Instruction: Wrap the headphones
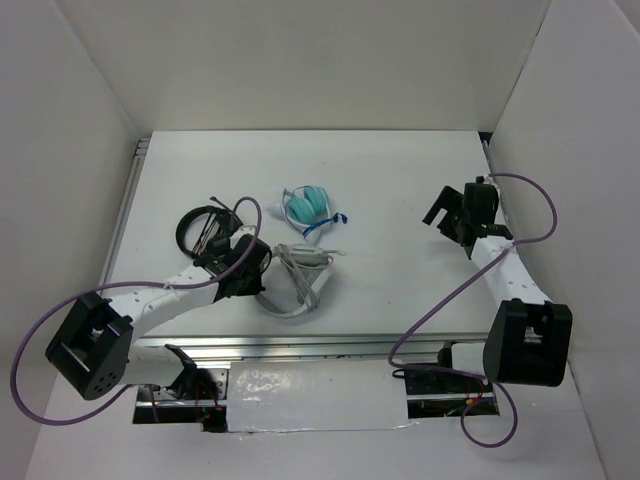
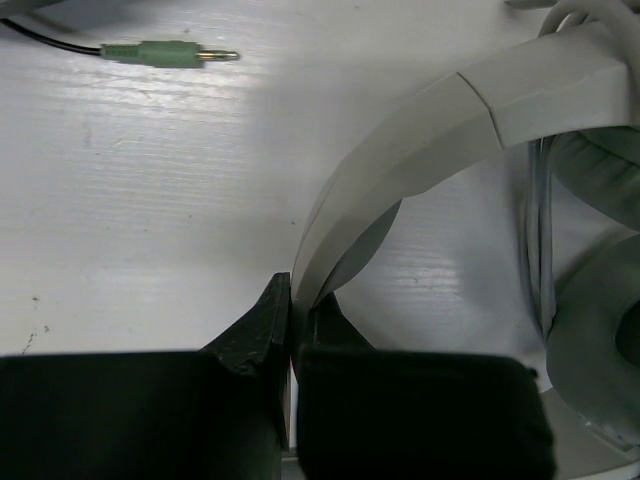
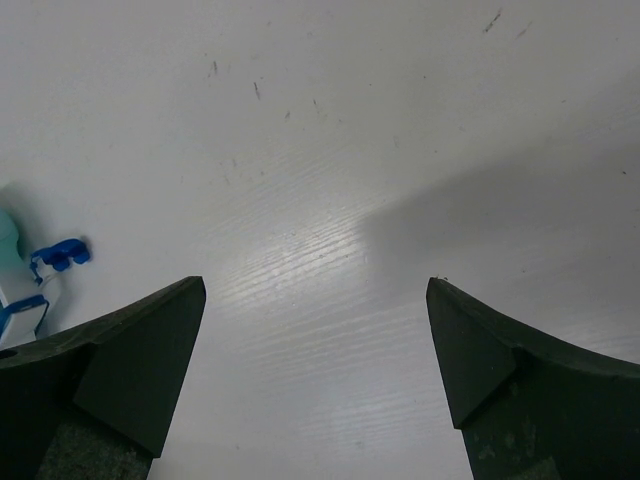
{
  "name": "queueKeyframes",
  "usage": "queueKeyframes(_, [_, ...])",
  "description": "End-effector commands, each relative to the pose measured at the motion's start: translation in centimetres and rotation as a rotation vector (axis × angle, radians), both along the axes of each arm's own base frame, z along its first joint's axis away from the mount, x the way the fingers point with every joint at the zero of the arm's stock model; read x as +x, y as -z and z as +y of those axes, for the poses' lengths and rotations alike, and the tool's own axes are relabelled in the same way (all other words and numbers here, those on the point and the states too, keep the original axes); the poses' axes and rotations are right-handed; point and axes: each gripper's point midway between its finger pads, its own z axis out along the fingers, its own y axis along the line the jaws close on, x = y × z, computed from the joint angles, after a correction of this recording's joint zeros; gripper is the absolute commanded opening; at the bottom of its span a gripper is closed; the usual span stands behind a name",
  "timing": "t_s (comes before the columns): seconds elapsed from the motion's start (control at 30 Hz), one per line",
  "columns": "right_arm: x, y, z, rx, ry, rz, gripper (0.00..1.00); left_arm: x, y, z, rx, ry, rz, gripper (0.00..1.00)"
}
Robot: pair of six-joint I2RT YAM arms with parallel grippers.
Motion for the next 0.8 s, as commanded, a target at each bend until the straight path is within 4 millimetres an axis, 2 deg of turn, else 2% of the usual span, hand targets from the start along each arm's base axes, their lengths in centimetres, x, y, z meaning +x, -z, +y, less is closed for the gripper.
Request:
queueKeyframes(0.0, [0.6, -0.8, 0.1, -0.017, 0.006, -0.013, 1.00, 1.5, -1.7, 0.0, -0.064, -0.088, -0.057, 0.07])
queueKeyframes(0.03, [0.5, -0.8, 0.0, -0.019, 0.009, -0.009, 1.00, 1.6, -1.6, 0.1, -0.065, -0.089, -0.053, 0.14])
queueKeyframes(0.07, [0.5, -0.7, 0.1, -0.022, 0.004, -0.007, 1.00, 1.5, -1.4, 0.3, -0.060, -0.092, -0.045, 0.24])
queueKeyframes(0.17, [0.4, -0.9, 0.0, -0.025, 0.006, -0.010, 1.00, 1.4, -1.3, 0.6, -0.060, -0.097, -0.035, 0.39])
queueKeyframes(0.23, [0.4, -1.0, 0.0, -0.028, 0.010, -0.013, 1.00, 1.4, -1.6, 0.6, -0.060, -0.094, -0.044, 0.45])
queueKeyframes(0.27, [0.3, -1.1, 0.1, -0.033, 0.004, -0.015, 1.00, 1.4, -1.8, 0.8, -0.055, -0.095, -0.046, 0.53])
queueKeyframes(0.43, [0.1, -2.5, 0.4, -0.045, -0.002, -0.043, 1.00, 1.5, -4.0, 0.9, -0.076, -0.087, -0.099, 0.62])
queueKeyframes(0.5, [0.1, -3.2, 0.6, -0.044, -0.011, -0.062, 1.00, 1.6, -5.4, 1.1, -0.079, -0.085, -0.129, 0.76])
queueKeyframes(0.53, [0.0, -4.0, 0.9, -0.045, -0.025, -0.086, 1.00, 2.0, -6.5, 1.1, -0.082, -0.091, -0.158, 0.94])
queueKeyframes(0.57, [0.0, -4.4, 1.1, -0.046, -0.031, -0.097, 1.00, 2.0, -7.5, 1.5, -0.078, -0.098, -0.176, 0.99])
queueKeyframes(0.63, [-0.3, -5.7, 1.3, -0.049, -0.037, -0.137, 1.00, 2.4, -9.6, 1.9, -0.079, -0.118, -0.222, 0.99])
queueKeyframes(0.67, [-0.5, -5.8, 1.6, -0.054, -0.042, -0.143, 1.00, 2.7, -10.7, 2.8, -0.059, -0.151, -0.258, 0.99])
queueKeyframes(0.7, [-0.7, -6.1, 1.6, -0.057, -0.035, -0.155, 1.00, 2.4, -11.0, 3.9, -0.023, -0.169, -0.252, 0.99])
queueKeyframes(0.77, [-1.3, -7.0, 1.5, -0.060, -0.009, -0.184, 1.00, 3.1, -13.7, 6.2, 0.010, -0.292, -0.316, 0.99])
